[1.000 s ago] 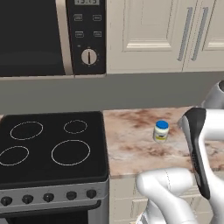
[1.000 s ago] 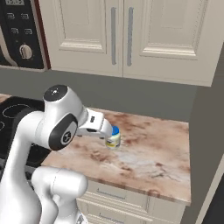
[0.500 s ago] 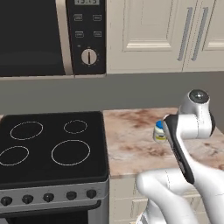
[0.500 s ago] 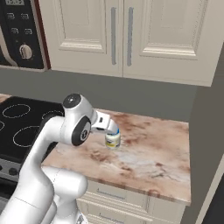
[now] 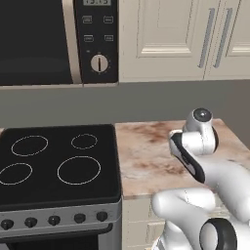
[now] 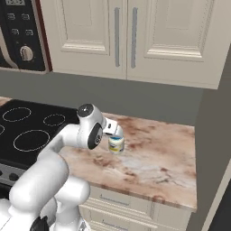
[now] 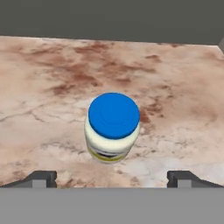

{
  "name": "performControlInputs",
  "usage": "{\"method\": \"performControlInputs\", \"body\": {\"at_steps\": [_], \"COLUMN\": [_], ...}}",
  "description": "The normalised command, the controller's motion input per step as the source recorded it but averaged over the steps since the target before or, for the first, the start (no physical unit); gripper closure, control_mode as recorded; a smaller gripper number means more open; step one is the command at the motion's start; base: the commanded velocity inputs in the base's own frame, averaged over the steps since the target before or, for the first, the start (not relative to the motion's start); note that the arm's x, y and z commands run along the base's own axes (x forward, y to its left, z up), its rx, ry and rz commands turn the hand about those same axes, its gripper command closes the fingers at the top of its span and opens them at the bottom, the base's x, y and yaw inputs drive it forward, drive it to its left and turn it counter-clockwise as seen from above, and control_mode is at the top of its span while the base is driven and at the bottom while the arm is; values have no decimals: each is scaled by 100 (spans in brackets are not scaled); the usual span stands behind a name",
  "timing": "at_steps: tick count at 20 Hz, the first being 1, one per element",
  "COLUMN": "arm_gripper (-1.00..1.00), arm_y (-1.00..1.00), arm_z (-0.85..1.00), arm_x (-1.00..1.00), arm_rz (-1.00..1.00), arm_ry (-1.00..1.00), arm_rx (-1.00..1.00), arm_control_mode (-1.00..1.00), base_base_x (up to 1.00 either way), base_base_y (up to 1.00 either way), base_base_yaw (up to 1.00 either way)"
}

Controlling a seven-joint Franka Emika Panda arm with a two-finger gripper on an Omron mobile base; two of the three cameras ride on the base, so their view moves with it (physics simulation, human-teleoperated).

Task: Place the mayonnaise and ketchup from the counter to the top shelf of the fridge. If the existing items in the fridge are on the top shelf, move them to other shelves.

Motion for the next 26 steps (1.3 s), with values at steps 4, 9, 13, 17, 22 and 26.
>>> {"method": "performControlInputs", "body": {"at_steps": [4, 9, 13, 17, 22, 26], "arm_gripper": [-100, -100, -100, -100, -100, -100], "arm_y": [-22, -33, -19, 4, 31, 13], "arm_z": [-27, -11, -22, -13, -2, 0], "arm_x": [46, 0, 0, 0, 0, 18], "arm_rz": [-3, -5, -7, -1, 0, 0], "arm_ry": [0, 0, 0, 0, 0, 0], "arm_rx": [3, 2, 0, 3, 0, 0], "arm_control_mode": [-100, -100, -100, -100, -100, -100], "base_base_x": [0, 0, 0, 0, 0, 0], "base_base_y": [0, 0, 0, 0, 0, 0], "base_base_yaw": [0, 0, 0, 0, 0, 0]}}
